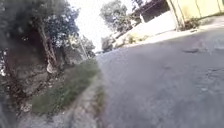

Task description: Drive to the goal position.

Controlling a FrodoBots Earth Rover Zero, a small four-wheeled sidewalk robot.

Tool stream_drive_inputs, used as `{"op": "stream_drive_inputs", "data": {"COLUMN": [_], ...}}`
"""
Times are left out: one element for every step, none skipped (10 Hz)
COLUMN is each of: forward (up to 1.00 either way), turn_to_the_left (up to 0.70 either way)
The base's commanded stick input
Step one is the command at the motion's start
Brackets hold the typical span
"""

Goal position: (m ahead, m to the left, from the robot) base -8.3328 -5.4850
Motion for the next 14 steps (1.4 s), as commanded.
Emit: {"op": "stream_drive_inputs", "data": {"forward": [0.08,0.08,0.08,0.08,0.12,0.04,0.0,0.0,0.0,0.0,0.0,0.0,0.0,0.0], "turn_to_the_left": [0.0,0.0,0.0,0.0,-0.12,-0.72,-1.0,-0.99,-0.93,-0.87,-0.85,-0.86,-0.86,-0.86]}}
